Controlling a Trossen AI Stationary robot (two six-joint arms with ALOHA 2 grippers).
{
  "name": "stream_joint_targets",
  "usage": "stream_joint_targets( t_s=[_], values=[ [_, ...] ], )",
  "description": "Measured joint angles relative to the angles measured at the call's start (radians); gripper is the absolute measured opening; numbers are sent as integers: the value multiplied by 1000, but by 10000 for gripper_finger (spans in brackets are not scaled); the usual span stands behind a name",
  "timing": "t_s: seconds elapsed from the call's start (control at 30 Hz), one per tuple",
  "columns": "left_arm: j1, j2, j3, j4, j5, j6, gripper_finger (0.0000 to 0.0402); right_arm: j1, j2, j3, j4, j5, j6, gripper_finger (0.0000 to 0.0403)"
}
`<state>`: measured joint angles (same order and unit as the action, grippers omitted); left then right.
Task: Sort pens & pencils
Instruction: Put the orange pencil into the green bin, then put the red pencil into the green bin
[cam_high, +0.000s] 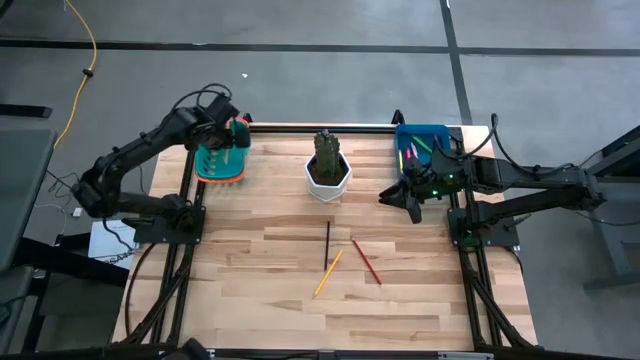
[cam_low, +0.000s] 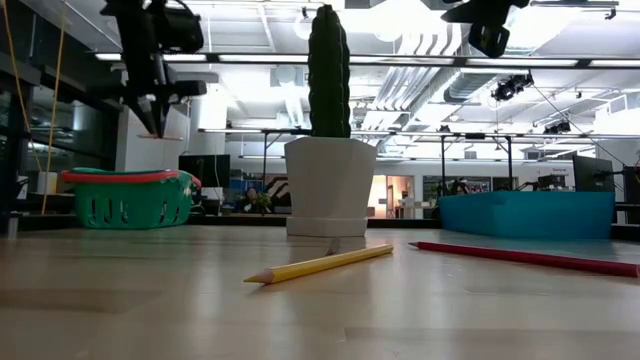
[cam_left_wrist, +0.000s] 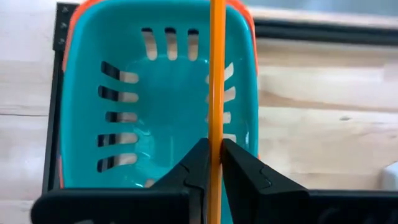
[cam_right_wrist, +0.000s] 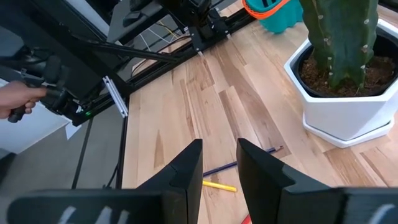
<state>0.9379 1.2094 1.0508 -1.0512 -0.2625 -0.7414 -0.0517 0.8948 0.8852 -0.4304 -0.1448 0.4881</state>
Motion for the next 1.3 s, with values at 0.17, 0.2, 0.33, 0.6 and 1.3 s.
stream_joint_targets(
  t_s=[0.17, 0.2, 0.33, 0.6, 1.3],
  values=[
    [-19, 78, 0, 5, -25, -21, 28, 0, 0, 0, -14, -3, 4, 89],
    [-17, 94, 0, 5, -24, -23, 28, 0, 0, 0, -17, -3, 5, 89],
    [-17, 133, 0, 5, -25, -43, 28, 0, 0, 0, -26, -3, 8, 89],
    [-15, 151, 0, 36, -62, -30, 28, 0, 0, 0, -44, -14, 8, 89],
    [-16, 151, 0, 72, -50, 2, 105, 0, 0, 0, -49, -15, 1, 89]
  ],
)
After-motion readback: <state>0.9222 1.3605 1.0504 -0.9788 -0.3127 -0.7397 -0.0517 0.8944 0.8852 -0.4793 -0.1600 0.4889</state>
